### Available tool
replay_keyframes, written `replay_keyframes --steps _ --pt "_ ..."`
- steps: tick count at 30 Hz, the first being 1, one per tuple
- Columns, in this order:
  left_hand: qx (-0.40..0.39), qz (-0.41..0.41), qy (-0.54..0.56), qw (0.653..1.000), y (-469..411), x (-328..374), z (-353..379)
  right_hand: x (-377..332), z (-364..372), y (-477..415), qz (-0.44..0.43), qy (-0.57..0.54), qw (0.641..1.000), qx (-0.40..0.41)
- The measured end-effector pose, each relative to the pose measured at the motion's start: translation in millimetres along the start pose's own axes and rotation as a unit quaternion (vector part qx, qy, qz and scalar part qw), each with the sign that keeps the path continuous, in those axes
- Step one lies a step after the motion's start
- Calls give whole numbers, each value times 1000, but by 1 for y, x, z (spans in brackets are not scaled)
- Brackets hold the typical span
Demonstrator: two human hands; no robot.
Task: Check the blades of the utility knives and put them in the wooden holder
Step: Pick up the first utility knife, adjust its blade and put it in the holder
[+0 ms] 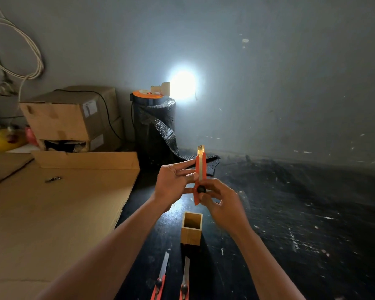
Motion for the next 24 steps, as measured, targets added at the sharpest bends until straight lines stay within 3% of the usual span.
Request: replay_keyframes --steps 16,24 --pt "-8 -7 -12 1000 -10 -24 -8 18 17 -6 14 8 1000 -17" --pt "-38 -42 26 998 -13 -60 -13 39 11 -31 64 -105 992 18"
Point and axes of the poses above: each hand's wrist, its own y-axis away from the middle knuckle, its own z-axis out of the palm, x = y × z, the point moved 1 cm from there along -y, towards the middle knuckle, and after that the axes turned 1 degree about x, right-handed, at the moved point
